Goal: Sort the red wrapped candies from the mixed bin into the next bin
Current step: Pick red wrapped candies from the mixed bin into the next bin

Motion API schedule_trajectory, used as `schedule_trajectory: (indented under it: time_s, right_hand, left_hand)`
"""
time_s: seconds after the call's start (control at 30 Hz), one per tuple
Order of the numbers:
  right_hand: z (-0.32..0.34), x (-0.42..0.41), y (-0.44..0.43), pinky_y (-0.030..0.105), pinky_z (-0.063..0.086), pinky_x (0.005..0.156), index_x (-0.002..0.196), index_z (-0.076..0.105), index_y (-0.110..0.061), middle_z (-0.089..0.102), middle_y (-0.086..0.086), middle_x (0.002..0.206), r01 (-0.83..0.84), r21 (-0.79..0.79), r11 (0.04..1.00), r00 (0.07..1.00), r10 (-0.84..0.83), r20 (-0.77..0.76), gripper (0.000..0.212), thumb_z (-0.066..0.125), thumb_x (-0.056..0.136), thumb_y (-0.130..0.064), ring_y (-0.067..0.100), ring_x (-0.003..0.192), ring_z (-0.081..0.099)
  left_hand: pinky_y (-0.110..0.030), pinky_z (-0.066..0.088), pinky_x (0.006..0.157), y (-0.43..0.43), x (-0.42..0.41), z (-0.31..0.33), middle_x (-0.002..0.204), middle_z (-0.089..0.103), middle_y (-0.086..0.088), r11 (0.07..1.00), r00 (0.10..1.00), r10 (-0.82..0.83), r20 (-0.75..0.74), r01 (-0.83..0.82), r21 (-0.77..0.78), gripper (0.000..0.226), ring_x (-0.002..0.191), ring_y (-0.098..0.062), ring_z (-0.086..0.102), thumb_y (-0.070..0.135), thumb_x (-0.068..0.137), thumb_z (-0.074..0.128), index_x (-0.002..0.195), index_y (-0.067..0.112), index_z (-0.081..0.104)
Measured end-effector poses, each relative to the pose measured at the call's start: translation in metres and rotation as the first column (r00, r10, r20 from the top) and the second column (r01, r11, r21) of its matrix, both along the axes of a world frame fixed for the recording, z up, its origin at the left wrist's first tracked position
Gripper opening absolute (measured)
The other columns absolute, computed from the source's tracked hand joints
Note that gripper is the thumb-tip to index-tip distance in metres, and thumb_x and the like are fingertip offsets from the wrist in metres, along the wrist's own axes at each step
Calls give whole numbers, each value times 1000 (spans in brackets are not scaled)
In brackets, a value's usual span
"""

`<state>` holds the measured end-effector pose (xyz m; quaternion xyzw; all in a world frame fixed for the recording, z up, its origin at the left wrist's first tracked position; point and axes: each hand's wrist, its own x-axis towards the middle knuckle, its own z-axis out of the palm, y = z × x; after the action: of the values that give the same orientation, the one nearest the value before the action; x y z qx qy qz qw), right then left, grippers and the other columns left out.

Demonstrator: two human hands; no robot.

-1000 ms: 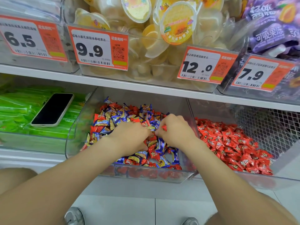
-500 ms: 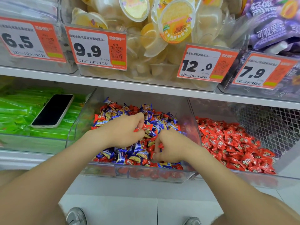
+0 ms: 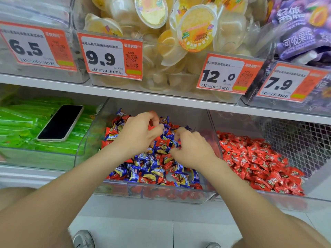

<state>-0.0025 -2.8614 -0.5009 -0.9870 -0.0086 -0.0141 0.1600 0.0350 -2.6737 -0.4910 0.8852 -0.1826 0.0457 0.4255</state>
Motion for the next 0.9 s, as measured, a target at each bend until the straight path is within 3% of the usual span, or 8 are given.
schedule_trajectory:
  time_s: [0.2, 0.37, 0.47, 0.53, 0.63, 0.73, 0.83, 0.9]
  right_hand:
    - [-10, 5, 2, 38, 52, 63, 104, 68, -14, 61, 3, 78, -55, -109, 993, 998, 57, 14, 28, 53, 101, -38, 33, 72, 60]
    - [-11, 2, 0, 36, 44, 69, 124, 65, -19, 53, 0, 82, -112, -201, 973, 994, 111, -18, 44, 68, 94, -52, 36, 90, 64]
    - [-10, 2, 2, 37, 46, 74, 116, 65, -16, 57, 7, 98, -97, -242, 965, 995, 98, -9, 48, 75, 90, -55, 34, 98, 64]
    - [-9, 2, 2, 35, 44, 73, 108, 61, -15, 50, 2, 91, -99, -248, 964, 995, 94, -29, 46, 76, 90, -55, 33, 92, 59]
    - [0, 2, -2, 36, 45, 72, 94, 55, -16, 40, -2, 82, -55, -184, 981, 998, 47, -46, 49, 77, 87, -58, 31, 85, 52]
    - [12, -3, -9, 40, 53, 75, 84, 59, -13, 55, 6, 81, -30, -48, 998, 999, 29, -13, 48, 76, 84, -58, 30, 90, 55]
    - [26, -12, -11, 37, 52, 64, 70, 58, -6, 56, 14, 63, 17, 148, 989, 994, -33, 105, 40, 64, 83, -44, 25, 66, 51]
    - [39, -19, -12, 31, 46, 54, 66, 60, -7, 51, 8, 54, 57, 292, 955, 982, -106, 155, 37, 63, 82, -40, 15, 54, 40]
  left_hand:
    - [-35, 59, 51, -8, 9, -4, 62, 66, -5, 997, 994, -71, 81, 68, 34, 10, 55, -20, 64, 14, 85, 68, 86, 18, 59]
    - [-36, 55, 62, -12, 19, -11, 71, 67, 3, 982, 990, -102, 102, 84, 170, 9, 65, -16, 62, 19, 83, 69, 83, 27, 65]
    - [-34, 52, 68, -14, 19, -19, 83, 64, 4, 942, 988, -124, 88, 89, 324, 6, 75, -18, 62, 22, 89, 71, 90, 27, 70]
    - [-33, 48, 72, -16, 18, -23, 93, 59, 2, 877, 983, -133, 123, 59, 476, 8, 86, -23, 63, 30, 98, 69, 103, 26, 74]
    - [-37, 54, 81, -17, 19, -26, 109, 67, -4, 811, 979, -154, 133, 48, 584, 27, 100, -27, 67, 40, 100, 69, 120, 23, 74]
    - [-44, 60, 85, -18, 18, -28, 119, 70, -5, 792, 980, -156, 123, 50, 609, 32, 106, -29, 69, 44, 95, 74, 122, 26, 74]
    - [-42, 59, 82, -20, 14, -25, 107, 70, 2, 832, 984, -147, 102, 67, 551, 22, 99, -25, 69, 42, 94, 75, 112, 30, 75]
    - [-37, 56, 81, -20, 10, -17, 88, 69, 13, 912, 986, -152, 67, 114, 394, 14, 83, -14, 67, 44, 91, 76, 99, 33, 76]
